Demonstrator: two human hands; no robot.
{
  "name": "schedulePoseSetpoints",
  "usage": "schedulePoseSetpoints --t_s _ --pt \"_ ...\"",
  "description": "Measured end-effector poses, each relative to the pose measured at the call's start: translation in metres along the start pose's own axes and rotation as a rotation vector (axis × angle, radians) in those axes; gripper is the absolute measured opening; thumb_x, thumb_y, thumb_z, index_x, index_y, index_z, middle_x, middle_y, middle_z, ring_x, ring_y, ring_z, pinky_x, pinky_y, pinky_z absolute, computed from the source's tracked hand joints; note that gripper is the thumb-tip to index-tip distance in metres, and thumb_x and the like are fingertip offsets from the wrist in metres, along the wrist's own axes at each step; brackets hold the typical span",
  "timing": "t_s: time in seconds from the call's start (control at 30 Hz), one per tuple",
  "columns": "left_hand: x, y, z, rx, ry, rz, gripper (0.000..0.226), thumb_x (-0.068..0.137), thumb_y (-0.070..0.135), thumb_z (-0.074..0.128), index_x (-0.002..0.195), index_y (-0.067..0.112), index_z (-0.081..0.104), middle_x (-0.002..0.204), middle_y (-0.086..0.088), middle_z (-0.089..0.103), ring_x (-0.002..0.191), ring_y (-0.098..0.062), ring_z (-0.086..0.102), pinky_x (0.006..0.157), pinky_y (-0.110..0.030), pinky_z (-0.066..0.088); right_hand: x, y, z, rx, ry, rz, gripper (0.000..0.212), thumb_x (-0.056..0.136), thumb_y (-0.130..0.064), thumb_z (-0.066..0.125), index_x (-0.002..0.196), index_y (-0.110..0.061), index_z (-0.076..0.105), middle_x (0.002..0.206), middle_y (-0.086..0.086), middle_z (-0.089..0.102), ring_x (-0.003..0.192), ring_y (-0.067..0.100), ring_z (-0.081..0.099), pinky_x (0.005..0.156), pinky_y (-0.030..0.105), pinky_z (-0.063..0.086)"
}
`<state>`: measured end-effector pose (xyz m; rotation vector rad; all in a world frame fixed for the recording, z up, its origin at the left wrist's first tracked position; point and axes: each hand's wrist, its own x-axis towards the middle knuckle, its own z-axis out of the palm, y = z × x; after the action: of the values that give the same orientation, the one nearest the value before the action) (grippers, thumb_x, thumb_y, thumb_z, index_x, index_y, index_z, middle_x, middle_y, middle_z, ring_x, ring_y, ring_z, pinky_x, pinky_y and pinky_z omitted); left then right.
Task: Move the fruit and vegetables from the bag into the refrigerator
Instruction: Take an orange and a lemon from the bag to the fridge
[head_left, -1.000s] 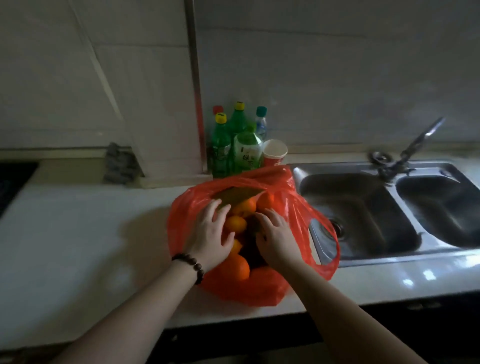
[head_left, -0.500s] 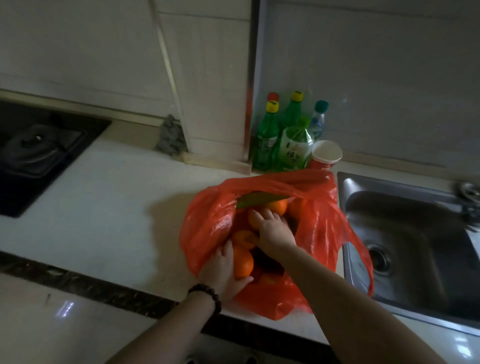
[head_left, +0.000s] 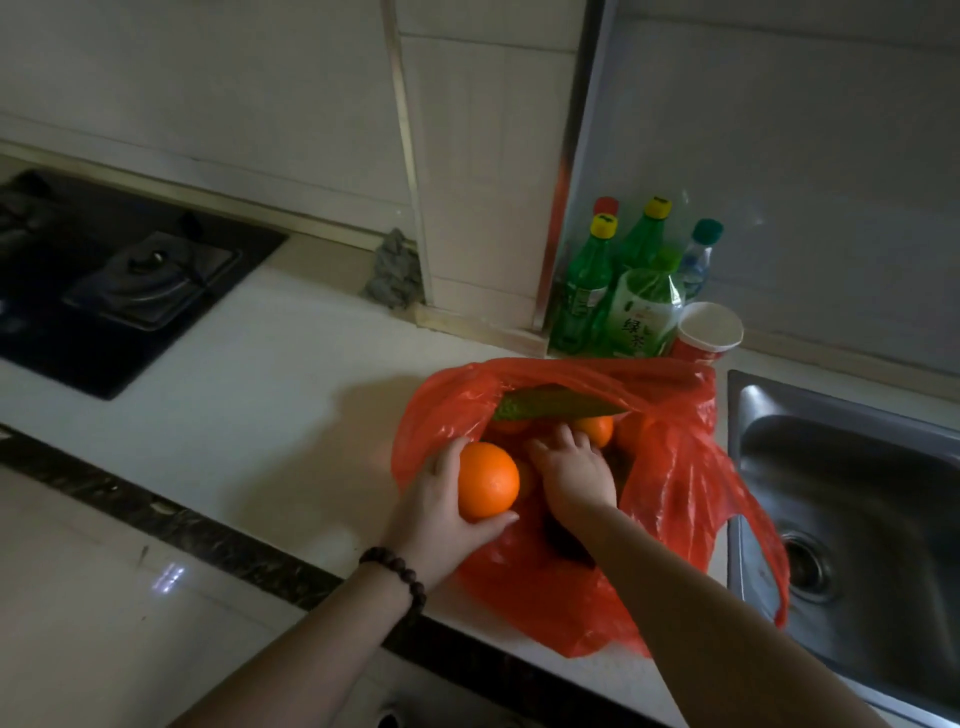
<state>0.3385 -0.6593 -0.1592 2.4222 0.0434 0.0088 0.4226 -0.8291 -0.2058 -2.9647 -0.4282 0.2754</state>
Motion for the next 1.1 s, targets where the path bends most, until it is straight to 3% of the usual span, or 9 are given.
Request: schedulePoseSetpoints --t_s 0.1,0.17,0.3,0.43,0.53,0.77,0.9,1.1 --pt "0.003 0.008 -0.012 0.018 0.062 0.028 0.098 0.064 0.056 0.076 0.142 0.02 0.03 0.136 -0.006 0.047 0.118 -0.025 0.052 0.092 -0.034 0.046 -0.004 0.001 -0.007 0.164 0.067 -0.006 0.032 0.088 -0.02 0.047 0.12 -0.027 0.05 0.118 0.01 0.043 0.107 0.034 0.044 0.079 0.041 0.048" --pt "0.006 0.012 -0.021 0.032 0.094 0.022 0.098 0.064 0.057 0.075 0.142 0.021 0.029 0.136 -0.007 0.047 0.116 -0.025 0.052 0.089 -0.036 0.048 -0.009 0.0 -0.013 0.235 0.126 0.001 0.034 0.086 -0.021 0.053 0.12 -0.027 0.051 0.117 0.008 0.043 0.107 0.032 0.043 0.072 0.042 0.05" --pt "0.014 0.007 -0.042 0.019 0.16 -0.014 0.098 0.063 0.057 0.076 0.141 0.018 0.031 0.135 -0.009 0.046 0.116 -0.027 0.052 0.089 -0.036 0.047 -0.021 -0.012 -0.033 0.383 0.213 0.014 0.052 0.079 -0.016 0.064 0.127 -0.03 0.049 0.121 0.006 0.043 0.11 0.029 0.044 0.074 0.038 0.051" --pt "0.019 0.0 -0.07 0.001 0.247 -0.052 0.094 0.064 0.054 0.077 0.138 0.016 0.033 0.132 -0.01 0.047 0.111 -0.028 0.053 0.082 -0.033 0.044 -0.03 -0.042 -0.053 0.511 0.304 -0.026 0.056 0.076 -0.017 0.07 0.127 -0.031 0.051 0.119 0.004 0.045 0.111 0.026 0.048 0.086 0.039 0.051" --pt "0.013 -0.016 -0.098 0.029 0.318 -0.03 0.092 0.065 0.054 0.076 0.137 0.016 0.033 0.131 -0.011 0.047 0.109 -0.031 0.054 0.081 -0.038 0.047 -0.033 -0.08 -0.063 0.549 0.33 -0.048 0.056 0.075 -0.016 0.071 0.127 -0.027 0.052 0.118 0.005 0.045 0.109 0.027 0.049 0.088 0.04 0.049" --pt "-0.037 -0.1 -0.198 0.036 0.453 -0.117 0.093 0.066 0.052 0.077 0.138 0.017 0.031 0.133 -0.01 0.046 0.108 -0.031 0.056 0.081 -0.039 0.048 -0.038 -0.225 -0.072 0.628 0.327 -0.201 0.058 0.07 -0.012 0.069 0.123 -0.031 0.054 0.114 -0.001 0.045 0.102 0.02 0.048 0.083 0.025 0.041" --pt "-0.083 -0.171 -0.27 0.026 0.547 -0.235 0.096 0.066 0.054 0.075 0.141 0.019 0.027 0.133 -0.01 0.044 0.109 -0.03 0.055 0.083 -0.04 0.05 -0.03 -0.329 -0.068 0.662 0.3 -0.354 0.059 0.069 -0.01 0.069 0.122 -0.032 0.054 0.115 -0.002 0.044 0.102 0.021 0.052 0.084 0.029 0.046" --pt "-0.157 -0.274 -0.37 0.033 0.72 -0.404 0.096 0.067 0.059 0.072 0.142 0.022 0.024 0.137 -0.01 0.039 0.113 -0.032 0.051 0.087 -0.045 0.05 -0.022 -0.487 -0.058 0.656 0.215 -0.558 0.058 0.076 -0.014 0.071 0.125 -0.035 0.049 0.121 -0.006 0.041 0.103 0.011 0.044 0.084 0.021 0.043"
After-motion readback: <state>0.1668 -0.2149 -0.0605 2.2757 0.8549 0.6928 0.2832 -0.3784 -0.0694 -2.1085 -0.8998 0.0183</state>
